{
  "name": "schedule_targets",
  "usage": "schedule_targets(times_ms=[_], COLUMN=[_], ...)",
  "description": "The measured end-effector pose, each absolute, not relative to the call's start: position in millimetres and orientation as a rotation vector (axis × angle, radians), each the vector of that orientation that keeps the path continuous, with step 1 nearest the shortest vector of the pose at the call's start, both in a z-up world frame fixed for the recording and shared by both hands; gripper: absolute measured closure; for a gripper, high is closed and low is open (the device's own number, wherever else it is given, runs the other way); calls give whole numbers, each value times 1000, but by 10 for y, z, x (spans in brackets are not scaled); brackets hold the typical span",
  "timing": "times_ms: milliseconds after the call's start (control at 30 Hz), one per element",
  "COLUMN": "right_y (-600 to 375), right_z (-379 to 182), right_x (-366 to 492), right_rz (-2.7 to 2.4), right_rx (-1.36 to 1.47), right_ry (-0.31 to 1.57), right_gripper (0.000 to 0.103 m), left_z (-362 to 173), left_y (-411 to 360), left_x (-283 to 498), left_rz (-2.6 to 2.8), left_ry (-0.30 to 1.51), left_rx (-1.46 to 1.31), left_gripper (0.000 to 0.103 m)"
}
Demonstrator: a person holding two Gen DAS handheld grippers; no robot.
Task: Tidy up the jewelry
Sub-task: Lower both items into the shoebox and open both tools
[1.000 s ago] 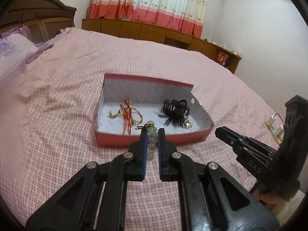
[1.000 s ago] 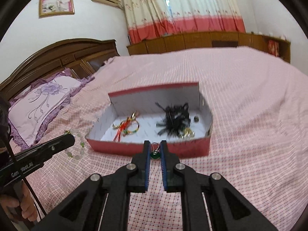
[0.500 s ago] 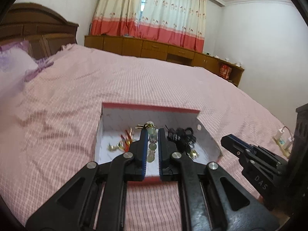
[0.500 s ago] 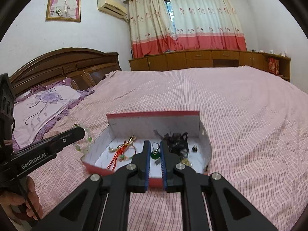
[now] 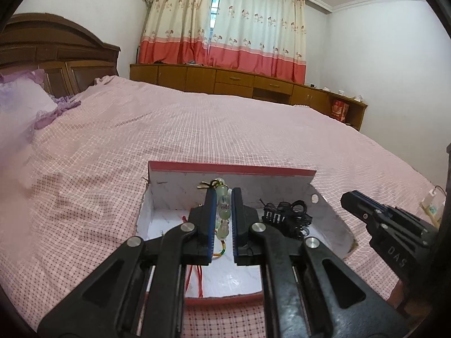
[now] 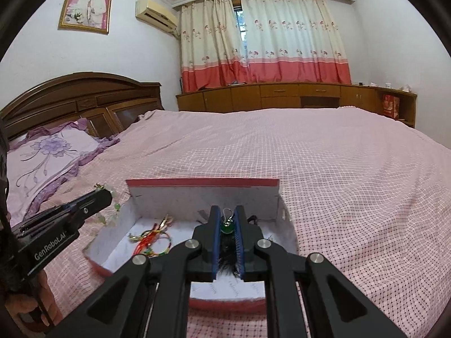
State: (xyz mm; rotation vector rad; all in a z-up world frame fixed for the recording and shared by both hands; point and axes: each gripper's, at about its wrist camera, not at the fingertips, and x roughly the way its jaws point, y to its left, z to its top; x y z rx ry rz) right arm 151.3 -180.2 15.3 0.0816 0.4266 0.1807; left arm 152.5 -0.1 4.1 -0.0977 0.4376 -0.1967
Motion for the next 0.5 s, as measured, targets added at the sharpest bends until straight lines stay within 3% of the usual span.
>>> schedule_targets(times_ms=[500], right_y=[-1780], right_z=[-118], right_x=[1775], right_rz=[169], right_rx=[62], right_ry=[488], right_gripper=[92], left_z=[-207], left_y=[10], left_x=[1725], left_rz=[-154], left_ry=[473], left_rx=[-95], left_gripper=[101])
